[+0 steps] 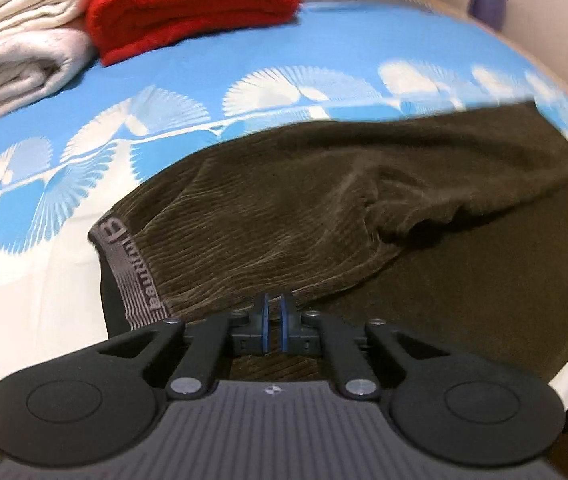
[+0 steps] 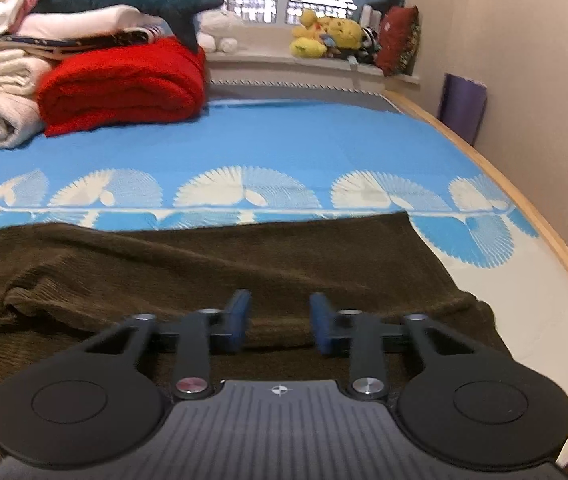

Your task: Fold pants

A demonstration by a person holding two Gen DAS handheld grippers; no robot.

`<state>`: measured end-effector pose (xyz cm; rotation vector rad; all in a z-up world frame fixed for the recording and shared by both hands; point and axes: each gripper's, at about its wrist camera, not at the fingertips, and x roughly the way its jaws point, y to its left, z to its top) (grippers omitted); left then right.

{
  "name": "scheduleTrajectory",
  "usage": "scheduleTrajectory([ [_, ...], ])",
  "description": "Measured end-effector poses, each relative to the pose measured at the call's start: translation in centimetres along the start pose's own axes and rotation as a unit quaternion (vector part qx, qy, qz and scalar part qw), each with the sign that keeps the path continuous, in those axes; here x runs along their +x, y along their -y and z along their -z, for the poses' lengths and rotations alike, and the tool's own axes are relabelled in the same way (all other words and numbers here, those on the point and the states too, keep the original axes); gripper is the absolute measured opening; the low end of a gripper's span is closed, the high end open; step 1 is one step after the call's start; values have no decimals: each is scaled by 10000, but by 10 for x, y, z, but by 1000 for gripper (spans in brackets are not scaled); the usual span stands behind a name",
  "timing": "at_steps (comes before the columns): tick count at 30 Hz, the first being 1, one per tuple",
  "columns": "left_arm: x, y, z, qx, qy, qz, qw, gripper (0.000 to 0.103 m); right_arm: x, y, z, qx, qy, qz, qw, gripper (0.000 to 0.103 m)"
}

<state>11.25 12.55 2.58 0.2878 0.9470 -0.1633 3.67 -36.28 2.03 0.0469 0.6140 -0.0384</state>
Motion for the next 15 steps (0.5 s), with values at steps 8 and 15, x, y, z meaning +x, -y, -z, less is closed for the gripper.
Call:
scheduleTrajectory([
  [8,8,-21,-82,-475,787,-147,9957,10,4,-7,-7,-57,7,-144,9999,6],
  [15,83,-47,-80,-1012,684,-345,9919,12,7,-16,-9,-255,9,-207,9995,6],
])
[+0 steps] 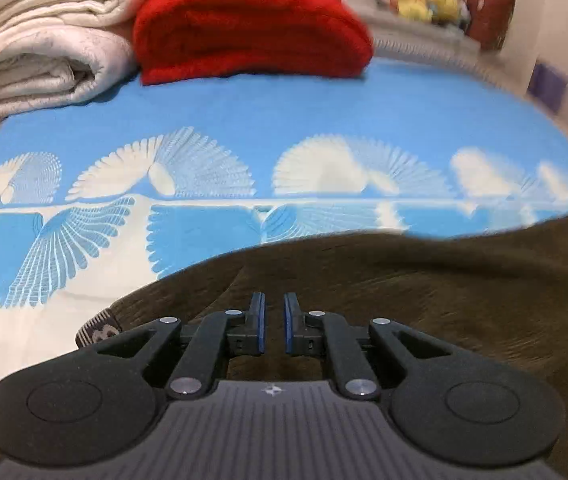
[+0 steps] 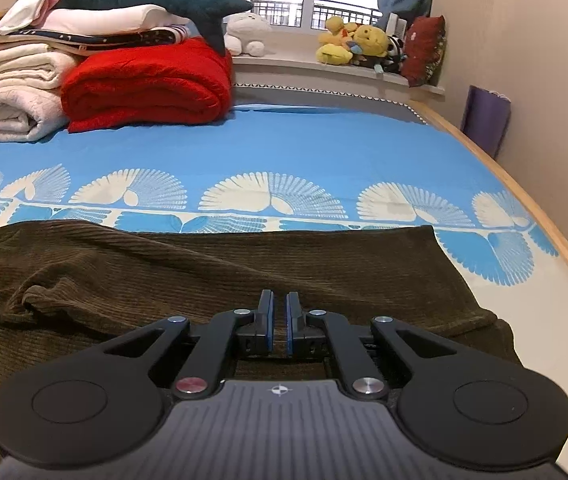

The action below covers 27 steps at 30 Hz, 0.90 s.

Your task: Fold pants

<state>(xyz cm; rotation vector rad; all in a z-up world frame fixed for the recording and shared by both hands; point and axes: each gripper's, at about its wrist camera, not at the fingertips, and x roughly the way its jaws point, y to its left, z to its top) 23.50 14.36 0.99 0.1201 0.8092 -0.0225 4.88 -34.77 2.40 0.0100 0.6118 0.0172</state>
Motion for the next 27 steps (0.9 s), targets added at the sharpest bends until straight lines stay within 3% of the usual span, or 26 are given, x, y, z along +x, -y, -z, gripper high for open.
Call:
scheduleTrajectory([
  [1,6,1,-2,194,75,-104,9997,18,2,0,0,0,-30,-6,10000,6],
  [3,20,0,-5,390,113,-280,9988,43,6,-2,-1,17,-113,-44,9999,6],
  [7,50,-15,-7,366,35,-464,9982,64,14,-5,-8,6,-142,-70,9999,6],
  [9,63,-26,-6,428,36,-658,9969,86,19,-6,-10,51,-164,-93,9998,6],
  [11,79,-39,-5,326,-116,-831,9959,91,23,-9,-12,62,-197,-158,9997,6],
  [17,107,-70,-5,-151,-448,-537,9974,93,34,-18,-13,-194,-272,-171,9993,6],
  [19,107,-71,-5,-128,-469,-400,9980,88,37,-20,-13,-241,-312,-170,9991,6],
  [24,99,-69,-8,-114,-449,170,9988,48,43,-23,-14,-257,-392,-150,9988,6],
  [27,95,-58,-7,238,-430,232,9985,32,44,-28,-13,-319,-400,-160,9986,6],
])
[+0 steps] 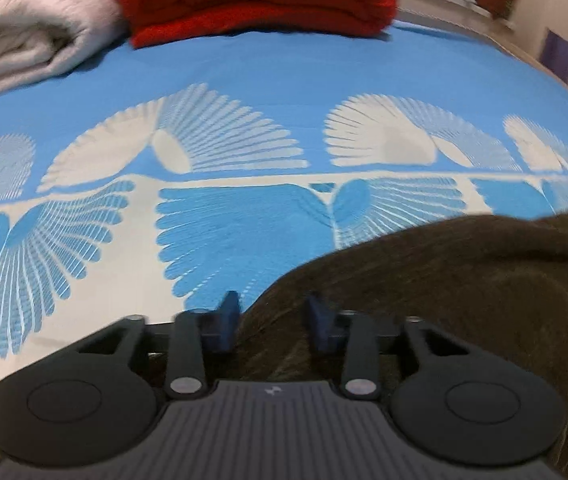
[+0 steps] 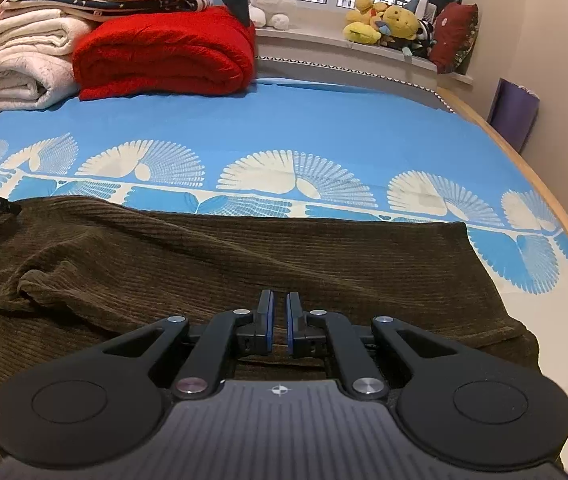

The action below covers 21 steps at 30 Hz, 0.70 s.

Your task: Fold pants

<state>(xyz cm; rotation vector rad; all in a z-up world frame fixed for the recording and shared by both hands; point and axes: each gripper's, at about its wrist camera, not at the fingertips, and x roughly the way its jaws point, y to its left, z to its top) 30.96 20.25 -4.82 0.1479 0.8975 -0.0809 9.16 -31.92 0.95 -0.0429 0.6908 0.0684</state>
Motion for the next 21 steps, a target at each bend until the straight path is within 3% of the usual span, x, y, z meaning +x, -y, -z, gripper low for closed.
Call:
scheduleTrajectory([
  [1,-1,3,0,107,-5,-4,9999,22,0,-2,1,-40,-12,-9,10000,6],
  [3,-4,6,1,243,-64,-41,9997,14,0,-6,2,-135,-10,-6,9999,6],
  [12,-51,20,-3,680,224,-60,9974,11,4,3,4,-178,-101,183,9996,6],
  [17,-85,50,4,819,108,-211,9964,10,3,9,4,-33,-75,247,9997,6],
  [21,-134,71,23,943,31,-18,9955,9,0,10,10,-24,-124,283,9995,6],
])
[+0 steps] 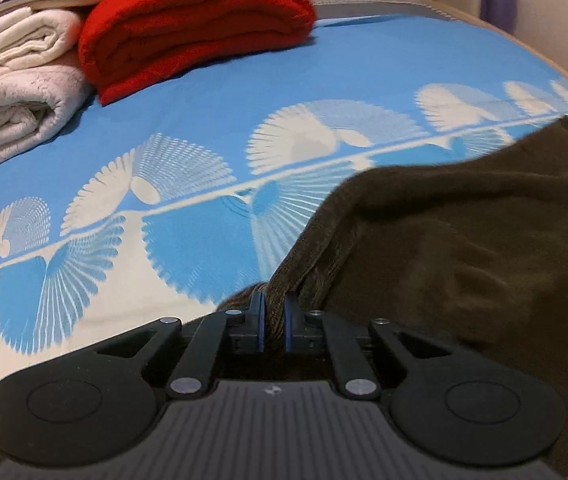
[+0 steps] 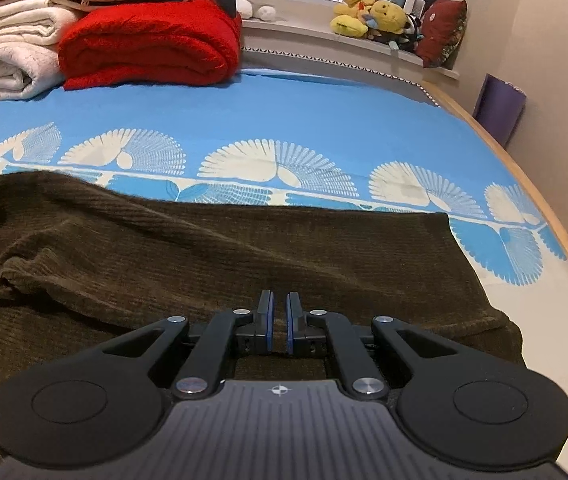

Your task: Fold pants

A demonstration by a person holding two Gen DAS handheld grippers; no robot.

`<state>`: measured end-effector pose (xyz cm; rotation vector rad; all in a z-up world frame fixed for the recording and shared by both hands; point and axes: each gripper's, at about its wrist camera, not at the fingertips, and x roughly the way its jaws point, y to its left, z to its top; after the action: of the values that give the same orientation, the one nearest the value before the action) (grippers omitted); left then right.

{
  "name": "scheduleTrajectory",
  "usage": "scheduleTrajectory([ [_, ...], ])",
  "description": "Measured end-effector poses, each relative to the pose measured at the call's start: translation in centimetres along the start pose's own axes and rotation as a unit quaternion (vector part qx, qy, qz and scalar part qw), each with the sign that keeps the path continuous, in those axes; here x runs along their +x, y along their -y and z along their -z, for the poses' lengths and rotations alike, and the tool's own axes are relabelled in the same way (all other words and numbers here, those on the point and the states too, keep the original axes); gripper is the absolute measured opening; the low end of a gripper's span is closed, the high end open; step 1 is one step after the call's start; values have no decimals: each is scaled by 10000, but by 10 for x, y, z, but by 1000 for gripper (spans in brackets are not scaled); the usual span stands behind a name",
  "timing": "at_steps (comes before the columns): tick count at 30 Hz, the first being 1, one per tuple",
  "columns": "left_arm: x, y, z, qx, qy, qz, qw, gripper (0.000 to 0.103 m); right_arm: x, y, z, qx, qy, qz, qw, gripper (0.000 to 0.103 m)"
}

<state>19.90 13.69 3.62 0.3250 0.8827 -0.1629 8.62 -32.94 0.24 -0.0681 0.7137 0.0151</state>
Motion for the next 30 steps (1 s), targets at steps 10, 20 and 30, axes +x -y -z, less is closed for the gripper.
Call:
scheduleTrajectory([
  [10,-105,45,123,-759,30,793,9940,10,-19,16,20,389,-56,7,9992,6],
  [20,-79,-10,159,-3768,-918,1978,9003,47,-25,20,30,635,-145,-34,9979,7],
  [30,-33,-36,172,-4626,-1689,1149,8627,63,-17,16,28,592,-184,-55,9981,7],
])
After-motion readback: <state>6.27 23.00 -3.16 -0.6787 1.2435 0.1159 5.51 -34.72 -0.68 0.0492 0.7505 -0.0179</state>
